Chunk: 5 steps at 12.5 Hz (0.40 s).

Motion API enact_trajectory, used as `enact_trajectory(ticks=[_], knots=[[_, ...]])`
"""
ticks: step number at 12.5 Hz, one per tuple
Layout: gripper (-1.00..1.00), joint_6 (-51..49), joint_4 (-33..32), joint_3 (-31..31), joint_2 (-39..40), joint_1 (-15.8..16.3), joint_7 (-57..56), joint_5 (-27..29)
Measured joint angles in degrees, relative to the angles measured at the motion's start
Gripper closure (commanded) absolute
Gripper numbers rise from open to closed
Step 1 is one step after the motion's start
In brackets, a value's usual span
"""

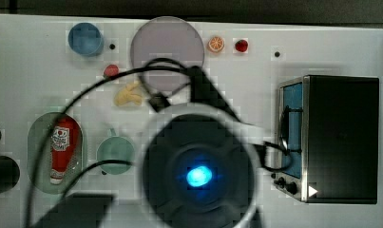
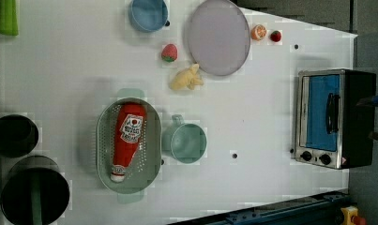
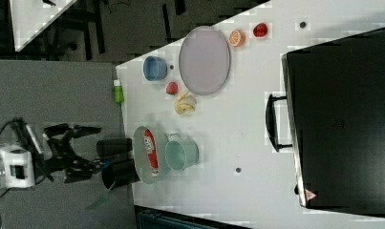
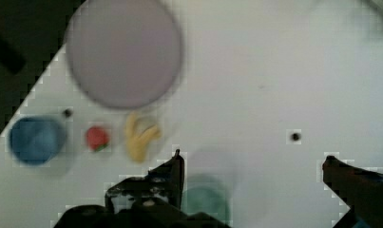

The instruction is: Pick Ketchup from the table and place it in strainer.

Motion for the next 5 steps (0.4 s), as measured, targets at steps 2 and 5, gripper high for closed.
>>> enact_trajectory(ticks=[2, 5], knots=[[-1.00, 0.1, -0.1, -1.2, 1.1, -1.0, -0.3, -2.5], [-1.00, -0.1, 0.0, -1.3, 2.6, -1.4, -0.8, -2.8]])
